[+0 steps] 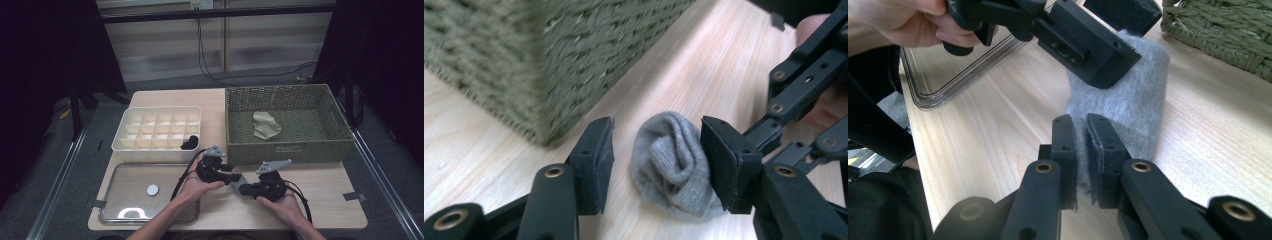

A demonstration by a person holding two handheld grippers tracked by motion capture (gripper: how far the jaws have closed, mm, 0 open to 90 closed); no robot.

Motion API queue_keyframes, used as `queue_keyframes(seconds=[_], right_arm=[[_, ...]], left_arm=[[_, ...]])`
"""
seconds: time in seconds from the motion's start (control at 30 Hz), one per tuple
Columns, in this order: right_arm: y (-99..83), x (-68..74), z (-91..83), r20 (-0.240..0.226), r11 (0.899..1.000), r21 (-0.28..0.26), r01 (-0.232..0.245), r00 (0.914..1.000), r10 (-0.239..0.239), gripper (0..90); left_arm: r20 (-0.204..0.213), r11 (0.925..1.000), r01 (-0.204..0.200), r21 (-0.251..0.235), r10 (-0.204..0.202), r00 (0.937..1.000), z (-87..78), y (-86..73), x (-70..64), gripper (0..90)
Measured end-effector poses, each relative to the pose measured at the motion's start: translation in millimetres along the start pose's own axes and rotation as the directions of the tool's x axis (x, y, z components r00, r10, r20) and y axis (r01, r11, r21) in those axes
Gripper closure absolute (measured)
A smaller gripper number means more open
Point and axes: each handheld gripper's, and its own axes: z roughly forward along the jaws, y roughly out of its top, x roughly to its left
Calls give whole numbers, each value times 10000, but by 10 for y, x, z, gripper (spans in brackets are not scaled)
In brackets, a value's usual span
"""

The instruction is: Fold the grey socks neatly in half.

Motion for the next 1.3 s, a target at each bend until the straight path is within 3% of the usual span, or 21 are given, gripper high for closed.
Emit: queue_keyframes(seconds=[0.1,0.2,0.3,0.37,0.43,0.67,0.73,0.83,1.03,1.07,1.1,1.13,1.17,1.23,1.3], right_arm=[[-7,-29,-5,-190,9997,-54,-241,9995,240,833],[-11,-15,-13,-91,9998,-91,-203,9998,203,830],[-8,-19,-29,-56,9997,-48,-231,9997,231,826],[-11,-24,-51,5,9997,-84,-219,9998,220,817],[-2,-40,-111,82,9992,-87,-397,9992,397,751],[-14,-98,-215,175,9959,-385,-818,9964,825,668],[-16,-90,-167,642,9978,-82,-660,9957,664,601],[-18,-88,-137,641,9975,78,-698,9955,692,633],[-32,-86,-110,632,9965,363,-759,9953,735,654],[-32,-78,-109,702,9965,409,-727,9951,697,655],[-33,-72,-109,730,9965,435,-711,9950,678,655],[-36,-69,-108,730,9965,453,-696,9951,662,655],[-39,-69,-107,708,9965,426,-717,9951,686,655],[-49,-76,-108,648,9960,447,-776,9951,747,655],[-51,-74,-106,668,9966,447,-693,9956,663,655]], left_arm=[[48,9998,-11,175,10,10000,14,-27,1,497],[215,9993,94,369,-102,9997,26,-35,13,509],[267,9985,-44,540,30,9996,29,-46,12,510],[352,9991,-90,420,75,9994,44,-54,-12,521],[322,9990,-167,419,153,9994,46,-57,-34,552],[275,9990,-206,398,195,9994,41,-73,-42,552],[327,9988,-248,420,235,9992,43,-73,-41,551],[424,9987,-178,478,158,9990,45,-71,-26,547],[565,9965,258,792,-304,9979,60,-84,12,428],[794,9969,211,762,-271,9965,61,-90,18,426],[658,9968,180,782,-232,9976,62,-91,6,427],[879,9973,189,712,-252,9958,69,-94,2,427],[773,9963,54,857,-121,9969,66,-90,-8,427],[1136,9958,5,915,-109,9935,73,-97,-17,446],[1222,9953,-58,963,-60,9925,74,-98,-24,450]])
